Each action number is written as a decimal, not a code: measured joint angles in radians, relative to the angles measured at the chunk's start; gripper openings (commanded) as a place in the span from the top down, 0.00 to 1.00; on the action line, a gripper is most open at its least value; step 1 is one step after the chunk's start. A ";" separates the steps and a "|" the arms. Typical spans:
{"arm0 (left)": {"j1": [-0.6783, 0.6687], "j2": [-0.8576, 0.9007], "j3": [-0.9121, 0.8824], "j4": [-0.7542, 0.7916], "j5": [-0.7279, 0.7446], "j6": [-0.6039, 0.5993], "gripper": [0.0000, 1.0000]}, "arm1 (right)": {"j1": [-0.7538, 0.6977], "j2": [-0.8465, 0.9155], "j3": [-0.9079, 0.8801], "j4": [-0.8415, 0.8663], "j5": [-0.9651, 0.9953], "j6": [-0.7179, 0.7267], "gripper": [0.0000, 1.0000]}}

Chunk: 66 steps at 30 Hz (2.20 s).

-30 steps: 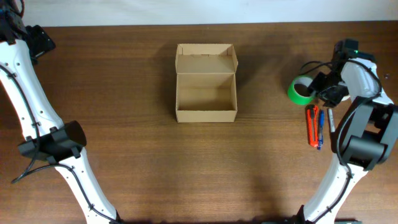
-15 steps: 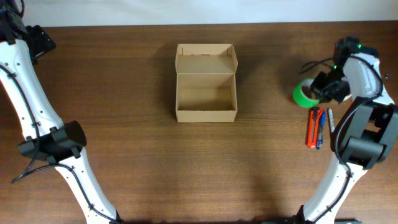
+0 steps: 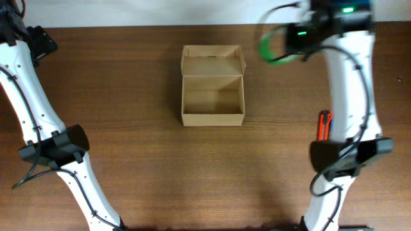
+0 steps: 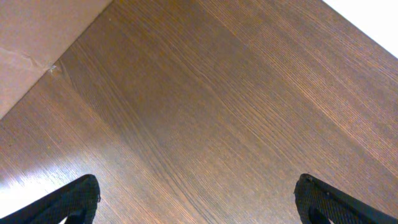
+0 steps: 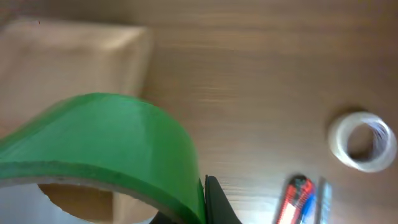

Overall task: Pack container
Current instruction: 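Carry the green tape into the box and release it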

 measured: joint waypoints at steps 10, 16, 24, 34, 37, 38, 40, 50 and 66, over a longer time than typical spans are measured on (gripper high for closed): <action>0.000 0.000 0.000 0.000 0.000 0.000 0.00 | 0.328 0.081 -0.006 -0.001 0.027 -0.108 0.96; 0.000 0.000 0.000 0.000 0.000 0.000 0.00 | 0.377 0.194 -0.006 -0.001 0.029 -0.116 0.96; 0.000 0.000 0.000 0.000 0.000 0.000 0.00 | 0.386 0.316 -0.008 0.008 0.026 -0.117 0.96; 0.000 0.000 0.000 0.000 0.000 0.000 0.00 | 0.386 0.383 -0.008 0.103 0.010 -0.101 0.96; 0.000 0.000 0.000 0.000 0.000 0.000 0.00 | 0.386 0.406 -0.008 0.122 0.010 -0.097 0.96; 0.000 0.000 0.000 0.000 0.000 0.000 0.00 | 0.386 0.417 -0.008 0.126 0.010 -0.095 0.96; 0.000 0.000 0.000 0.000 0.000 0.000 0.00 | 0.386 0.433 -0.008 0.132 0.010 -0.093 0.96; 0.000 0.000 0.000 0.000 0.000 0.000 0.00 | 0.386 0.467 -0.008 0.142 0.010 -0.089 0.82; 0.000 0.000 0.000 0.000 0.000 0.000 0.00 | 0.372 0.190 0.001 0.029 0.144 -0.086 0.64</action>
